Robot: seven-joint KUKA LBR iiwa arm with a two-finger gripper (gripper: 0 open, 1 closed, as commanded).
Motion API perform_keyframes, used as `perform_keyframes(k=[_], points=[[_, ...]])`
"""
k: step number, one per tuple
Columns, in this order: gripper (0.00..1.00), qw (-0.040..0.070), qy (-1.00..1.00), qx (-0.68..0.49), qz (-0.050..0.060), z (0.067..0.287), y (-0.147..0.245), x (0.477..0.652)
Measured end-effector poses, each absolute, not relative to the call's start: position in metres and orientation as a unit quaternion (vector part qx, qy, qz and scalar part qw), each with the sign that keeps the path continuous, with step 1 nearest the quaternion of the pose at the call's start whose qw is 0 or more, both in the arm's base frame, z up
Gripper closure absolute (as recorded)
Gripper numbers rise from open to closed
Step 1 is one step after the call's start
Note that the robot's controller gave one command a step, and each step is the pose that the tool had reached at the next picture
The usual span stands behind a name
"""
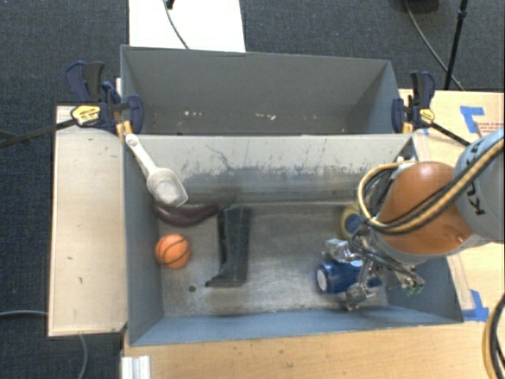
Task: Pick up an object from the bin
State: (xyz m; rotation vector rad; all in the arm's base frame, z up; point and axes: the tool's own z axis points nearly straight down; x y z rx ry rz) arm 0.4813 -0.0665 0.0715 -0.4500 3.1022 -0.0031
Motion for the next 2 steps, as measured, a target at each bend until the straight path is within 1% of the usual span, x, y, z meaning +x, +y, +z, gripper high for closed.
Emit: perform_keyframes(k=[1,2], points=[[1.0,0.003,0.99,-0.144,-0.001,0.071,-0.067,0.481],[1.0,0.002,0.98,-0.197,0.0,0.232,-0.049,0.492]])
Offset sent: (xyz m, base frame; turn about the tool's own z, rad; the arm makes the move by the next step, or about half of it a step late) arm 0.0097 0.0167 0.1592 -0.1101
